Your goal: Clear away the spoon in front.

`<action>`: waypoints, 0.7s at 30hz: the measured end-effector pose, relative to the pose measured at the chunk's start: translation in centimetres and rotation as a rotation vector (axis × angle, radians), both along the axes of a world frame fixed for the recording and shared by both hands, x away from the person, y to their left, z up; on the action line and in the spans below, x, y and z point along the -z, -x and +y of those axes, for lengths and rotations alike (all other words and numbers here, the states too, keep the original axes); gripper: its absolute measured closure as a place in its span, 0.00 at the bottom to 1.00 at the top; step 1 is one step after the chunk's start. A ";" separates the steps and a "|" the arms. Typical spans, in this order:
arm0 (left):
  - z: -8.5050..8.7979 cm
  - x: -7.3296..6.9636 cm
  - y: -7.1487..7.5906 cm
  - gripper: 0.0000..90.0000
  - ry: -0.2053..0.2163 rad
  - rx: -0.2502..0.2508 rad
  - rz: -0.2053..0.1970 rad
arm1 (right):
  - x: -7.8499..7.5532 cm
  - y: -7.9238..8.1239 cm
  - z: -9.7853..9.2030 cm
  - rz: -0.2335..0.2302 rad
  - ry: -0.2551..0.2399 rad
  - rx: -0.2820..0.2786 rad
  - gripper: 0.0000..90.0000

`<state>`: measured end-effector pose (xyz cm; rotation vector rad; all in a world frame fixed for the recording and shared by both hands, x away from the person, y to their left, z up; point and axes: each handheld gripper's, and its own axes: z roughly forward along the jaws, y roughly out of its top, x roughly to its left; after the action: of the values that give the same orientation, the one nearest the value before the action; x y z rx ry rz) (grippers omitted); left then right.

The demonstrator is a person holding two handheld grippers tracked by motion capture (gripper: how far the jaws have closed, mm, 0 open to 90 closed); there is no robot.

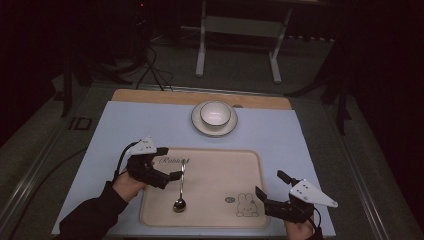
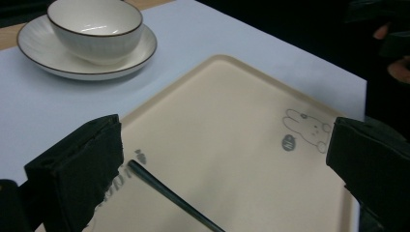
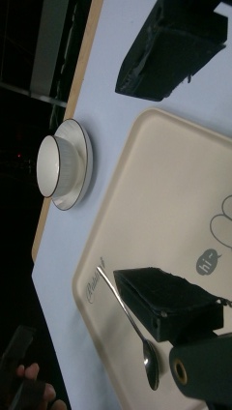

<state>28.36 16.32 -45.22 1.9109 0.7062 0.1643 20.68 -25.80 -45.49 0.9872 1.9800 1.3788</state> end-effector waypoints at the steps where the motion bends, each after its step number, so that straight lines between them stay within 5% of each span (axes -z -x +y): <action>1: 0.1 0.0 0.2 0.00 0.004 0.009 -0.004 | 0.0 0.0 0.0 -0.001 0.000 0.001 0.13; 11: 0.9 0.3 1.7 0.00 -0.010 0.019 -0.024 | 0.0 0.0 0.0 0.001 0.003 0.001 0.13; 21: 2.6 0.7 2.4 0.00 0.033 0.008 -0.040 | 0.1 0.0 0.1 0.002 0.008 0.002 0.13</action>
<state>25.94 18.95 -45.89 1.8739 0.6710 0.1847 20.70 -25.70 -45.55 0.9874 1.9844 1.3676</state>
